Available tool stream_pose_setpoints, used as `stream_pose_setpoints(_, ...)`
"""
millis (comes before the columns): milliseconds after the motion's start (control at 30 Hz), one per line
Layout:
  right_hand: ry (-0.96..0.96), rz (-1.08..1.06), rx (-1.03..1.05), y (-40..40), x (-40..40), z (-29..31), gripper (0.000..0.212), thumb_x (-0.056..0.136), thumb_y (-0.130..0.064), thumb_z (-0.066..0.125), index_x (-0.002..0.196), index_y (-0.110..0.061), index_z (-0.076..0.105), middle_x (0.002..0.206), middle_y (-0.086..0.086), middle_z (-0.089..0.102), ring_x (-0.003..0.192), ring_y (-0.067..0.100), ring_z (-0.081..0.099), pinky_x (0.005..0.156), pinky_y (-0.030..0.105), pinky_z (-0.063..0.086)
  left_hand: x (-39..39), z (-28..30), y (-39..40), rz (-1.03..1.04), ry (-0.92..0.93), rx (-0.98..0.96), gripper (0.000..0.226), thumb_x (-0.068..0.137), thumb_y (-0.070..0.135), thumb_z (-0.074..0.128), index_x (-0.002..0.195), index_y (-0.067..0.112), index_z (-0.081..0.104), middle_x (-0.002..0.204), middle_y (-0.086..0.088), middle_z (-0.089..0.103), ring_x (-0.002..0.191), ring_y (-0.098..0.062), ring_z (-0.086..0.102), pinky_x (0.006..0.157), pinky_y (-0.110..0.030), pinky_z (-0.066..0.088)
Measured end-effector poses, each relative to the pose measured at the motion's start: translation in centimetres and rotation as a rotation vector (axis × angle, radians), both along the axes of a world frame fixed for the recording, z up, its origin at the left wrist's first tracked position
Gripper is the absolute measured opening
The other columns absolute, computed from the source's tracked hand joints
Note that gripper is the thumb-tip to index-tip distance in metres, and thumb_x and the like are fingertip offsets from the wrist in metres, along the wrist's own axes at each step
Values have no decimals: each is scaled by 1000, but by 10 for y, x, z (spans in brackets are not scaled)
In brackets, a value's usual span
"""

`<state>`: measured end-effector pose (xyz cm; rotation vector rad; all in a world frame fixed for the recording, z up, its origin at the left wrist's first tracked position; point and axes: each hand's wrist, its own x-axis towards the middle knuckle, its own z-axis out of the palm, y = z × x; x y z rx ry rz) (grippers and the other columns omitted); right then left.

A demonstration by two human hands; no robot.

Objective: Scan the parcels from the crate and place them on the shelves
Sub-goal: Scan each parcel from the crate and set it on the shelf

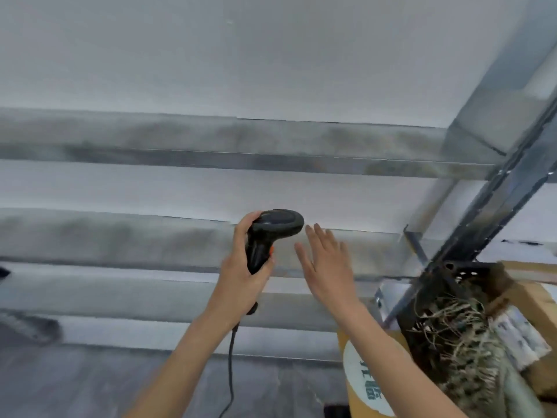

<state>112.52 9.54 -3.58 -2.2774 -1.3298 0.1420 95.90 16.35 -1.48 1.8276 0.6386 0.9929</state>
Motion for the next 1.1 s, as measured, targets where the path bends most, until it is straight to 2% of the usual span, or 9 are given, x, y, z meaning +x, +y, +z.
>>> stream_pose_setpoints(100,41,140,9,38,-42,0,61,105,-53,24,160,-26,20,168,-4,14,156,17,5,126,43,2,-46,1,17,125,5,21,79,97,5,66,138,64,32,110,23,65,80,-15,68,68,-29,59)
stream_pose_setpoints(300,66,385,-25,100,-136,-3,61,106,-52,24,160,-24,19,168,-4,12,156,18,4,124,42,1,-147,2,39,357,20,29,78,97,5,65,143,59,32,105,19,68,72,-11,67,62,-20,54)
stream_pose_setpoints(467,33,553,-43,139,-220,-4,61,106,-52,23,160,-24,18,168,-3,13,156,18,6,126,43,2,-225,6,50,545,15,41,82,96,2,65,135,65,32,96,19,69,70,-18,66,64,-40,60)
stream_pose_setpoints(567,25,645,-60,155,-270,-9,60,106,-52,24,159,-23,19,168,-3,15,155,20,7,125,43,2,-270,6,52,627,21,53,86,96,0,65,133,69,31,97,23,69,71,-10,67,61,-31,57)
stream_pose_setpoints(700,-21,732,-50,174,-339,-14,58,107,-50,25,158,-22,23,166,-1,22,154,20,14,124,43,6,-331,6,53,733,18,58,85,96,1,65,133,70,31,106,26,67,81,-12,69,69,-33,59)
stream_pose_setpoints(800,-14,798,-64,187,-391,-15,60,107,-50,26,159,-22,21,167,-1,19,155,21,12,125,45,8,-378,4,58,795,28,66,86,96,2,66,133,71,30,109,26,67,79,-10,70,69,-26,57)
stream_pose_setpoints(900,12,848,-88,198,-438,-17,60,107,-50,26,160,-23,18,168,-2,13,155,22,7,125,44,3,-424,1,64,838,37,67,86,97,2,66,133,71,29,106,24,67,71,-14,67,63,-30,58)
stream_pose_setpoints(1100,45,913,-135,213,-521,-28,62,107,-50,26,161,-22,14,169,-1,10,155,21,5,124,43,2,-503,-10,71,946,74,46,86,98,5,66,133,73,27,106,23,67,77,-13,70,65,-22,56)
